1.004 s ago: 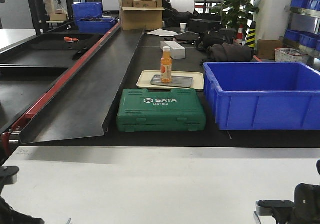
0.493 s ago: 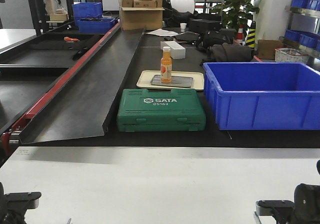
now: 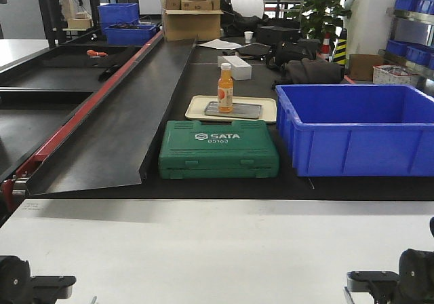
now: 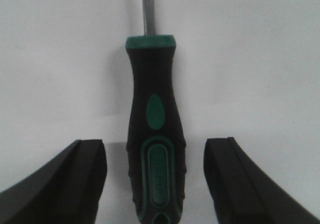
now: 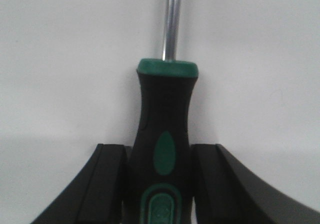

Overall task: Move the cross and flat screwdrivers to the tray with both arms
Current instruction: 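Close both grippers around the screwdriver handles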

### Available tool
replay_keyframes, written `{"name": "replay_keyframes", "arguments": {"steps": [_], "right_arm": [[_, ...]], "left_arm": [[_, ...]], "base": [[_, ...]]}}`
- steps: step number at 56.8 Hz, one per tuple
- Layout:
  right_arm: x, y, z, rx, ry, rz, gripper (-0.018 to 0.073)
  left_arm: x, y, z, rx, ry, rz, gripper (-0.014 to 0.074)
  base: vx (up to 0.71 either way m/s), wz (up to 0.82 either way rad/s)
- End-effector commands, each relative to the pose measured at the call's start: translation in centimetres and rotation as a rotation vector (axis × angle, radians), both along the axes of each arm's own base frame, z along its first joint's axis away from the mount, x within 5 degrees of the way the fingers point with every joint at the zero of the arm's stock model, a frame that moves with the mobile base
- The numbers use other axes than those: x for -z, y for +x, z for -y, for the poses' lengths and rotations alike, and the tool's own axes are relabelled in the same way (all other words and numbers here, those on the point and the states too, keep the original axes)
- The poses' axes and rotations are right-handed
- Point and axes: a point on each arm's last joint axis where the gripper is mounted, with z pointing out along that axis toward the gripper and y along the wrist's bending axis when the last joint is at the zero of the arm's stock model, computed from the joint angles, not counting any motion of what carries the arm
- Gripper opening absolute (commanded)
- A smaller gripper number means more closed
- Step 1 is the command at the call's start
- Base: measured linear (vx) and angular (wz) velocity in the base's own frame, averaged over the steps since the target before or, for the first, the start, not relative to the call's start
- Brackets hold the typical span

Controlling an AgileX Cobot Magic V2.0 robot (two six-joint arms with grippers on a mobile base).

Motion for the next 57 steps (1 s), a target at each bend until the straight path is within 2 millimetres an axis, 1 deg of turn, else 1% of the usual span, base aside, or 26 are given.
{"name": "replay_keyframes", "arguments": {"steps": [1,10,15,22,31,49,57], "right_arm": [[-0.1,0.3,-0.2,0.024,0.023,0.031,-0.0008],[-0.1,0.3,-0.2,0.025,0.024,0.030,-0.0008],[-0.1,0.3,-0.2,0.031,0.028,0.030,-0.0008],[-0.1,0.3,-0.3,0.033,0.031,0.030,-0.0008],[-0.1,0.2,-0.3,0.033,0.031,0.026,-0.0008],[-0.1,0.2,-0.3,0.033,0.032,0.015,-0.0008],[-0.1,0.2,-0.3,0.034,0.033,0.015,-0.0008]], "left_arm": [[-1.0,0.7,0.3,-0.019,-0.019,0.046,0.0545],[0.3,0.8,0.4,-0.033,-0.012,0.007,0.0544],[0.7,1.0,0.4,-0.056,-0.013,0.013,0.0534],[0.8,1.3,0.4,-0.102,-0.020,0.040,0.0507],[1.1,1.3,0.4,-0.109,-0.019,0.026,0.0476],[2.3,1.4,0.4,-0.110,-0.010,0.001,0.0471],[2.7,1.6,0.4,-0.076,-0.005,0.017,0.0471]], "base": [[0.00,0.00],[0.00,0.00],[0.00,0.00],[0.00,0.00],[0.00,0.00],[0.00,0.00],[0.00,0.00]]}}
